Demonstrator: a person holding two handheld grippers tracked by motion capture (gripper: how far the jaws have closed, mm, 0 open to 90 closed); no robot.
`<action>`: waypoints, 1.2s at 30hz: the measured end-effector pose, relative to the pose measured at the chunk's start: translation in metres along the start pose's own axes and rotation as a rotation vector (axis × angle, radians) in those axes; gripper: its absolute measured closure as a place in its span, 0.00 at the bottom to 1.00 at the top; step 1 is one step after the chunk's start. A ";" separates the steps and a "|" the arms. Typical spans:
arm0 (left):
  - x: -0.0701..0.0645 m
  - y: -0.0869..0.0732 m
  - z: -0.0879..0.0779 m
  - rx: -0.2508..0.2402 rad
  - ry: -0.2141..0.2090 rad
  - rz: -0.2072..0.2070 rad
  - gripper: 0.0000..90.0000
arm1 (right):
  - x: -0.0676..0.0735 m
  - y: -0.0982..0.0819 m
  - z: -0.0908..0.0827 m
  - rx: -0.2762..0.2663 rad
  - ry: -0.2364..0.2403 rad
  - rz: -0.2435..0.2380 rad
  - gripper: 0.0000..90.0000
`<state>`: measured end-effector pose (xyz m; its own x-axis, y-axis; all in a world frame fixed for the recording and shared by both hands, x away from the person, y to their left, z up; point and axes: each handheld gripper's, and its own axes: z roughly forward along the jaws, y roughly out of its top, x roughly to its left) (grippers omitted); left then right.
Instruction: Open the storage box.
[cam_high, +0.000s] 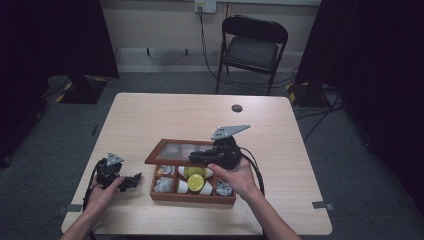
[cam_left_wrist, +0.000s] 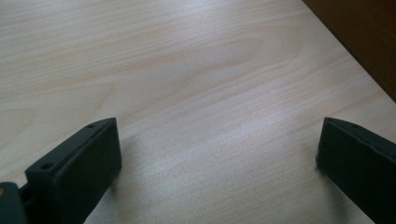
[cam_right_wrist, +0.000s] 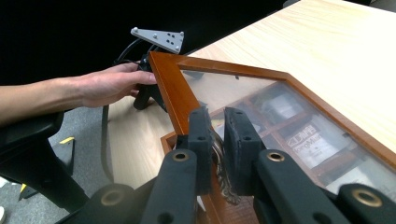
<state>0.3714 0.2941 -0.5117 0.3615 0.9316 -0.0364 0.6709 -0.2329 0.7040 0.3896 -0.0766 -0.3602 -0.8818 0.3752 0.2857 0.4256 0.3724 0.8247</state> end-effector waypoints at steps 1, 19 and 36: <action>0.000 0.000 0.000 0.000 -0.001 0.000 0.00 | 0.000 0.001 0.000 0.001 -0.001 -0.002 0.91; 0.000 0.000 0.000 -0.004 0.001 -0.005 0.00 | -0.009 0.019 -0.005 0.007 -0.001 0.002 0.91; 0.000 0.000 0.000 -0.004 0.001 -0.005 0.00 | -0.019 0.037 -0.008 0.019 0.003 0.014 0.91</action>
<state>0.3712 0.2939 -0.5120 0.3577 0.9330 -0.0389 0.6702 -0.2275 0.7064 0.4202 -0.0766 -0.3317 -0.8763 0.3779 0.2989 0.4418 0.3829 0.8113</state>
